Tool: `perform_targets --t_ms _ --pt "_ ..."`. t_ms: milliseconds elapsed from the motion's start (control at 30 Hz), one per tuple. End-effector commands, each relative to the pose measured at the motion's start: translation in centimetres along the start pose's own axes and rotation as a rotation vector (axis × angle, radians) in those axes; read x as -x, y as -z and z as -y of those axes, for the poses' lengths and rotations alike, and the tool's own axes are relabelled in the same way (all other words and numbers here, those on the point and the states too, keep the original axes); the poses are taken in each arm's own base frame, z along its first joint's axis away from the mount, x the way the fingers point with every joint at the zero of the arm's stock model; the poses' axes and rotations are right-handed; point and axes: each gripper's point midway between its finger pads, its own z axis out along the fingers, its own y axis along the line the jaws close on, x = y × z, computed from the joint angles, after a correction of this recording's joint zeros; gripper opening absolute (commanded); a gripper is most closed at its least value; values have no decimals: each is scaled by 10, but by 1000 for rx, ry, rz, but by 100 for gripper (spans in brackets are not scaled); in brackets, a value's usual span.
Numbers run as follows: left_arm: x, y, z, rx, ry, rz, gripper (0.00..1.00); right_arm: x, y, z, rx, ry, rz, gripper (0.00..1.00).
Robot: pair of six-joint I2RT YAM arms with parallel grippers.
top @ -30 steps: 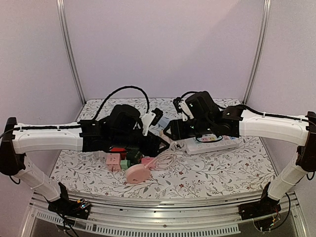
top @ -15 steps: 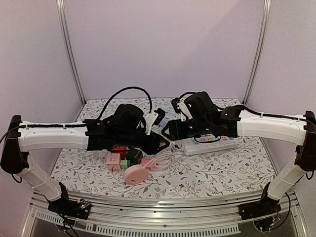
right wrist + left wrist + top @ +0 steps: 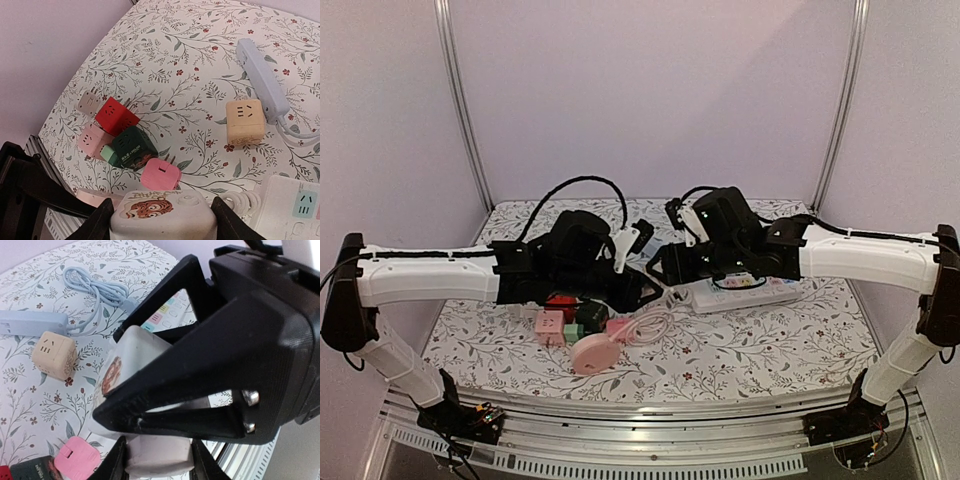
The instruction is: Pull the plug off the socket
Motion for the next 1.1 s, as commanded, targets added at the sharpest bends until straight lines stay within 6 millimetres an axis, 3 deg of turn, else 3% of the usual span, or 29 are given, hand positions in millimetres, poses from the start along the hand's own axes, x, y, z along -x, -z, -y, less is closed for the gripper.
perform_targets --t_ms 0,200,733,1067 --pt "4 4 -2 -42 23 0 0 9 1 -15 69 98 60 17" --pt "7 15 -2 -69 28 20 0 6 7 -3 23 160 89 17" --pt "8 28 -16 14 5 76 0 24 9 50 -252 -150 188 17" --pt "6 28 -14 21 -5 78 0 33 13 64 -283 -225 212 17"
